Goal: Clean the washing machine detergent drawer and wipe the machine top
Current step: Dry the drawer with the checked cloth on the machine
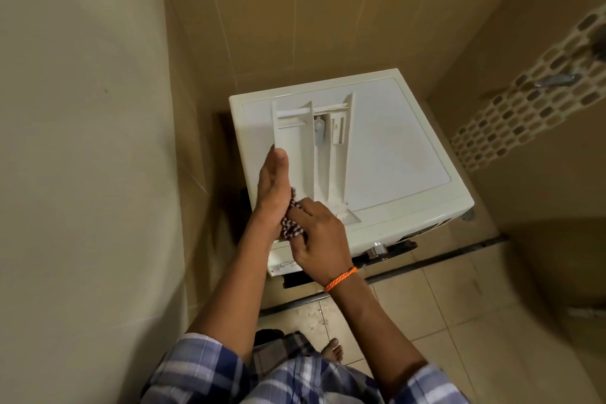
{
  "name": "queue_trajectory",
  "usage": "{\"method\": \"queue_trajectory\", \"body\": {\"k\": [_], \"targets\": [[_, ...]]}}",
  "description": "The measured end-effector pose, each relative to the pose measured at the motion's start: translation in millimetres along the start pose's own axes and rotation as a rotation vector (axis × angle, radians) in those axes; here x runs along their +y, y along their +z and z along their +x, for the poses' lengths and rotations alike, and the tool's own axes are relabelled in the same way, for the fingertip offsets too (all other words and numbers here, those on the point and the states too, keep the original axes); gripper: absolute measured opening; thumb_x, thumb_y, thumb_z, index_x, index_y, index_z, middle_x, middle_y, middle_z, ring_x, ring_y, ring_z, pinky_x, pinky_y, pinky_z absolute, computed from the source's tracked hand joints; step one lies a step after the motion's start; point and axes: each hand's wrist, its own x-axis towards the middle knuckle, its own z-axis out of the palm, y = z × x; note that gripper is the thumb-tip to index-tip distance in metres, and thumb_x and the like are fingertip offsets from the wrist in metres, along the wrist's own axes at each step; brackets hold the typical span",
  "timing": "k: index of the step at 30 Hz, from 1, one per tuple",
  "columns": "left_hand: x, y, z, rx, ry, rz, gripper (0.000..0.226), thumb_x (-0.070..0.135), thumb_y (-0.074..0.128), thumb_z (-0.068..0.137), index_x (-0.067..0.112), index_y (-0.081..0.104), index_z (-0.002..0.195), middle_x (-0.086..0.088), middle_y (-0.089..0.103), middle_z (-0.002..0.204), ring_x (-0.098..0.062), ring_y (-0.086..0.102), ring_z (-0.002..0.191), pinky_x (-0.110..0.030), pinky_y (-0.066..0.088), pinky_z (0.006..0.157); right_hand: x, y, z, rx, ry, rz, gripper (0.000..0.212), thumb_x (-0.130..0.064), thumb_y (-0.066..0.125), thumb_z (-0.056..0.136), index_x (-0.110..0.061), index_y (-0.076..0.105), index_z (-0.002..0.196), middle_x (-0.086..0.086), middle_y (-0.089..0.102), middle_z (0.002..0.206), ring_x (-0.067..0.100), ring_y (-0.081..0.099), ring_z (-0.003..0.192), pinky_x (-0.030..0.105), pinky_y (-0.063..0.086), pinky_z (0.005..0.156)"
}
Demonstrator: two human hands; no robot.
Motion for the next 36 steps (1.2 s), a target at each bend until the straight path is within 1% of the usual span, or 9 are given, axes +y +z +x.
{"method": "queue_trajectory", "body": {"k": [4, 7, 14, 16, 19, 22, 27, 31, 36], "targets": [[-6, -10, 5, 0.038, -0.058, -0.084, 0.117, 0.099, 0.034, 0.070, 0.035, 0.028, 0.169, 0.006, 0.033, 0.175, -0.021, 0.034, 0.160, -0.049, 0.026, 0.132, 28, -22, 0, -0.139, -0.157, 0.031, 0.023, -0.008, 0.058, 0.090, -0.013, 0.073, 0.107, 0.003, 0.064, 0.104, 0.023, 0.056, 0.093, 0.033, 0.046, 0.073], [-5, -12, 9, 0.023, -0.099, -0.103, 0.114, 0.093, 0.032, 0.072, 0.036, 0.023, 0.170, 0.006, 0.026, 0.178, -0.022, 0.028, 0.162, -0.053, 0.023, 0.133, 60, -47, 8, -0.087, -0.075, -0.065, 0.034, -0.006, 0.056, 0.077, -0.014, 0.073, 0.106, 0.001, 0.068, 0.106, 0.026, 0.061, 0.096, 0.039, 0.054, 0.075], [2, -16, 18, 0.011, -0.118, -0.126, 0.113, 0.095, 0.032, 0.072, 0.038, 0.023, 0.170, 0.007, 0.027, 0.177, -0.022, 0.027, 0.162, -0.055, 0.023, 0.133, 77, -85, 30, 0.534, 0.604, 0.487, 0.029, 0.003, 0.048, 0.082, -0.015, 0.072, 0.085, -0.012, 0.070, 0.082, 0.012, 0.067, 0.085, 0.031, 0.057, 0.068], [5, -16, 18, 0.011, -0.165, -0.161, 0.109, 0.095, 0.028, 0.076, 0.038, 0.023, 0.169, 0.008, 0.030, 0.175, -0.022, 0.029, 0.161, -0.053, 0.026, 0.132, 72, -88, 39, 0.436, 0.571, 0.682, 0.019, -0.012, 0.055, 0.084, -0.014, 0.070, 0.096, -0.004, 0.074, 0.099, 0.020, 0.068, 0.099, 0.038, 0.058, 0.081], [3, -17, 20, 0.010, -0.216, -0.197, 0.131, 0.109, 0.032, 0.054, 0.042, 0.029, 0.167, 0.008, 0.037, 0.172, -0.025, 0.036, 0.158, -0.057, 0.030, 0.129, 57, -78, 41, -0.011, 0.463, 0.567, 0.065, -0.056, 0.068, 0.089, -0.022, 0.060, 0.144, 0.001, 0.064, 0.140, 0.015, 0.061, 0.126, 0.038, 0.052, 0.107], [-7, -20, 26, 0.031, -0.209, -0.186, 0.144, 0.119, 0.034, 0.039, 0.044, 0.035, 0.163, 0.005, 0.048, 0.165, -0.028, 0.048, 0.149, -0.061, 0.036, 0.125, 48, -66, 42, -0.104, 0.396, 0.361, 0.094, -0.075, 0.075, 0.082, -0.023, 0.048, 0.156, -0.006, 0.058, 0.147, 0.012, 0.056, 0.134, 0.038, 0.049, 0.114], [-7, -4, 26, 0.160, -0.072, -0.103, 0.059, 0.079, 0.041, 0.101, 0.027, 0.065, 0.113, -0.006, 0.068, 0.129, -0.027, 0.067, 0.119, -0.055, 0.054, 0.112, 50, -68, 44, 0.022, 0.356, 0.280, 0.072, -0.071, 0.080, 0.081, -0.016, 0.065, 0.125, -0.023, 0.056, 0.097, -0.003, 0.054, 0.083, 0.019, 0.045, 0.075], [-9, 9, 30, 0.378, 0.298, 0.109, 0.040, 0.047, 0.056, 0.109, 0.019, 0.059, 0.137, -0.006, 0.050, 0.139, -0.017, 0.055, 0.119, -0.015, 0.047, 0.087, 37, -65, 52, 0.247, 0.370, -0.050, 0.051, -0.065, 0.077, 0.082, -0.020, 0.064, 0.101, -0.012, 0.048, 0.080, 0.009, 0.048, 0.069, 0.030, 0.039, 0.057], [8, 30, 15, -0.116, 0.311, 0.001, 0.032, 0.061, 0.053, 0.104, 0.032, 0.061, 0.115, 0.016, 0.061, 0.098, -0.006, 0.061, 0.095, -0.029, 0.050, 0.088, 17, -68, 69, 0.422, 0.268, -0.365, 0.051, -0.067, 0.070, 0.088, -0.018, 0.062, 0.099, 0.001, 0.060, 0.097, 0.025, 0.055, 0.083, 0.037, 0.046, 0.058]]}}
